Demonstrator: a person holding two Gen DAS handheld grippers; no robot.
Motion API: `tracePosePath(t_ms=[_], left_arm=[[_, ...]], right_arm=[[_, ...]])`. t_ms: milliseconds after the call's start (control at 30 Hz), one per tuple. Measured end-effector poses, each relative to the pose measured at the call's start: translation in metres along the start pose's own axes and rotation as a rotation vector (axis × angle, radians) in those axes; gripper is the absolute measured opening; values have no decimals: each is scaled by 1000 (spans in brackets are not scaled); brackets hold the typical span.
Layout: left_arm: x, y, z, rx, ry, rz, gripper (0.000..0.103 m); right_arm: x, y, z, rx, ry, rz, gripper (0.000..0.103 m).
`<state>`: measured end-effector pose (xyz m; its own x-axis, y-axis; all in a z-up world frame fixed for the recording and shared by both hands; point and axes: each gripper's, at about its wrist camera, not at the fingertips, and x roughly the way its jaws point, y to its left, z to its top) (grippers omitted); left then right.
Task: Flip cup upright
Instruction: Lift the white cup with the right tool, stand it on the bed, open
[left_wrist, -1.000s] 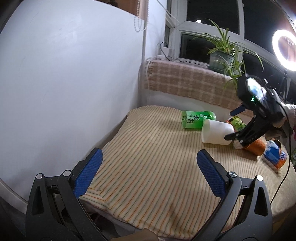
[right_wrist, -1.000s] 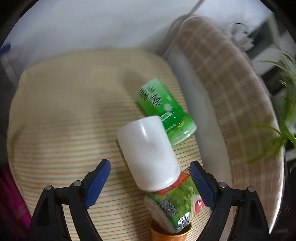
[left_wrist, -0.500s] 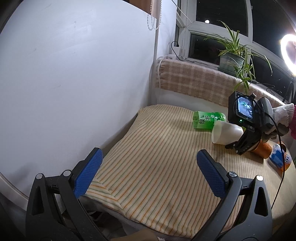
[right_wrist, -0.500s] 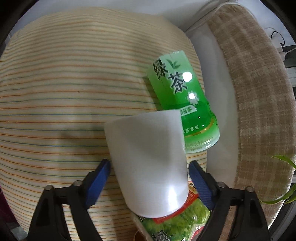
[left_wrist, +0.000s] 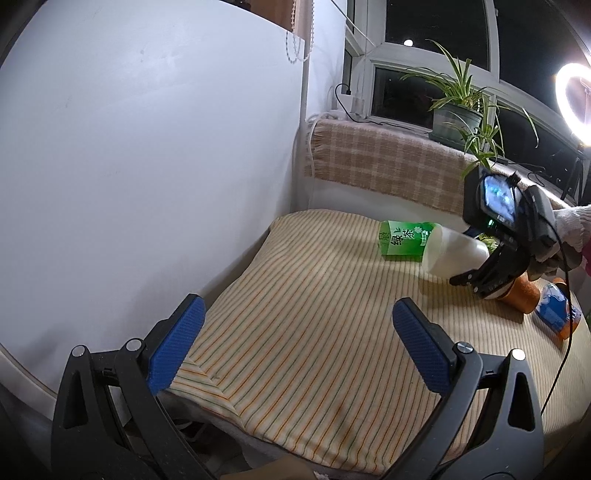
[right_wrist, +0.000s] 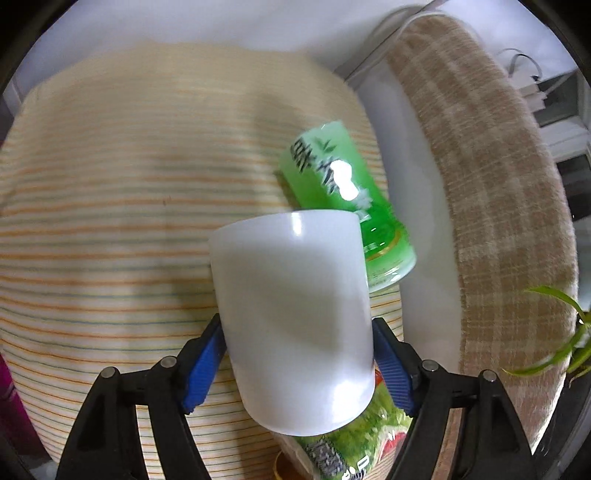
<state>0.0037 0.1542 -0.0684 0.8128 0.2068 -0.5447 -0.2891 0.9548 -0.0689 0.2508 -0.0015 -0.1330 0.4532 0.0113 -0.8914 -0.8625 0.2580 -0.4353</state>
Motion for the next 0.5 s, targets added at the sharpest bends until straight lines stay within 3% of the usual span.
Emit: tracePosePath(t_ms=[267, 433, 500], left_arm=[[-3, -2, 2, 6, -12, -23, 103], [-3, -12, 6, 32, -32, -43, 103], [-3, -17, 7, 40, -40, -56, 103]], right_arm=[[-71, -5, -17, 193, -194, 69, 78], [-90, 5, -34, 404, -278, 117, 78], [-98, 10, -55, 519, -304, 155, 78]])
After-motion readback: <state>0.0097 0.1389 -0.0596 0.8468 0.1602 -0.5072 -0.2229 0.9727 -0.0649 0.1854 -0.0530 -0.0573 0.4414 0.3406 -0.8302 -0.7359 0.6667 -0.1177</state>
